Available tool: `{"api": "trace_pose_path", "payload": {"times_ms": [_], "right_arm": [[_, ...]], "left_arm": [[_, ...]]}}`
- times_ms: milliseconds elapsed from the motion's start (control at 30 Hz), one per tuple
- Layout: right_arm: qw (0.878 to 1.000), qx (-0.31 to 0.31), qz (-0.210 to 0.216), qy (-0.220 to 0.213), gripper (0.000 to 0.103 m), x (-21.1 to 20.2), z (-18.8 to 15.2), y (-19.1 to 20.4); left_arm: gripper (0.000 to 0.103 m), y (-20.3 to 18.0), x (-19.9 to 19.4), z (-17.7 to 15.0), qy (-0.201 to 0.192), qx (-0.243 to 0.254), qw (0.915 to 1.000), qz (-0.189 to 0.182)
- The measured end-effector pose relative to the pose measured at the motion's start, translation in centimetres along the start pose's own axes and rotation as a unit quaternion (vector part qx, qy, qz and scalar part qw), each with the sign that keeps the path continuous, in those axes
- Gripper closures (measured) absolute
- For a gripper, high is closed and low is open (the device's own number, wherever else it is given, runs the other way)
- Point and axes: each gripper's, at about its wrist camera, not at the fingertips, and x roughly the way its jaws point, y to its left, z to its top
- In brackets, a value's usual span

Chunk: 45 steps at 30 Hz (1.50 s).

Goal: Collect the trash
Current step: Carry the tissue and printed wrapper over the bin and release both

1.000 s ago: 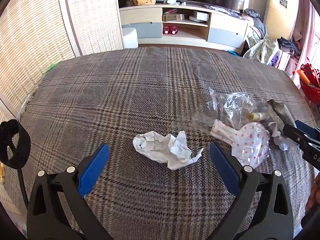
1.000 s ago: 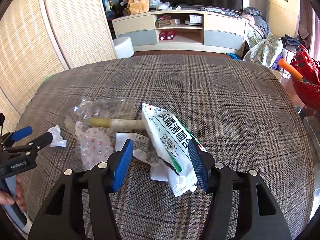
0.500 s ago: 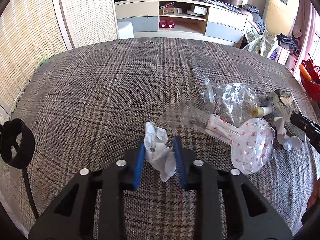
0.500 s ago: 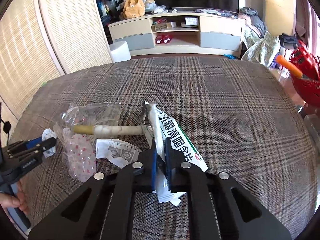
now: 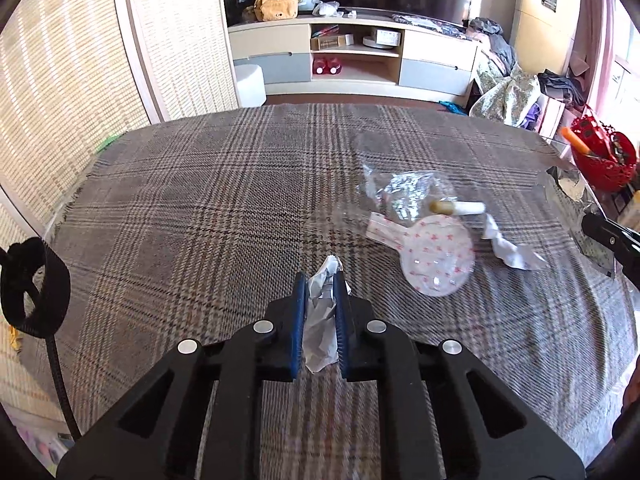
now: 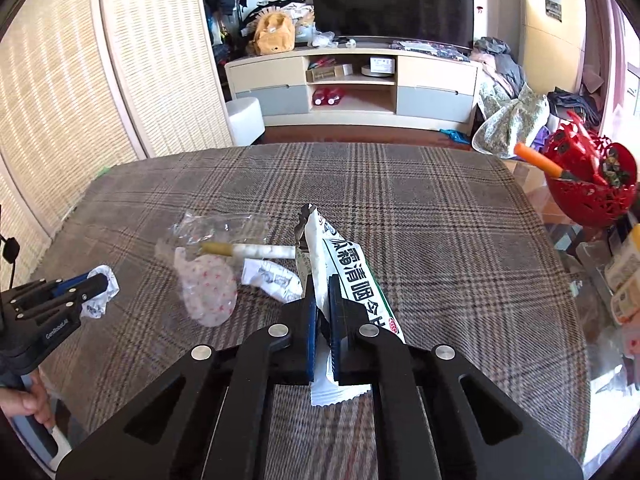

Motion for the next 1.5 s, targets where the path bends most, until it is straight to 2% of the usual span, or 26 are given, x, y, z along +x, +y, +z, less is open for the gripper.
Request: {"api": "trace_pose_path", "payload": {"times_ms": [200, 400, 533, 667, 867, 1033, 1400, 1500], "right_arm": [[1.000, 0.005, 0.006, 0.001, 0.096, -5.2, -1.8, 0.1], [1.000, 0.004, 0.011, -0.002, 0.096, -9.9, -5.1, 1.0], [1.000, -0.002, 0.013, 0.001, 0.096, -12.2, -8.0, 1.6], [1.000, -0.003, 0.017, 0.009, 0.096, -13.6, -10.6, 2.0], [0.999, 0.003, 0.027, 0.030, 0.096, -13.7, -14.9, 2.2], [0.997, 0.014, 0.040, 0.058, 0.096, -11.9, -18.3, 2.2], [0.991, 0.044, 0.067, 0.111, 0.096, -7.7, -24.2, 2.0], [0.986, 0.051, 0.073, 0.138, 0.097, -6.1, -26.2, 1.9]], "left_arm": [[0.091, -1.4, -5.9, -1.8, -0.014, 0.005, 0.9999, 0.001], [0.091, -2.7, -11.0, -5.0, -0.023, 0.014, 0.9996, -0.005], [0.091, -3.5, -13.8, -8.0, -0.028, 0.013, 0.9994, -0.016], [0.091, -3.7, -14.9, -11.4, -0.023, 0.010, 0.9994, -0.025], [0.090, -4.3, -14.0, -16.5, -0.006, -0.001, 0.9982, -0.060], [0.090, -4.9, -12.0, -19.6, 0.018, -0.002, 0.9984, -0.054], [0.090, -7.7, -5.8, -26.5, 0.086, 0.009, 0.9925, -0.087], [0.090, -8.0, -4.5, -28.4, 0.105, 0.012, 0.9904, -0.089]]}}
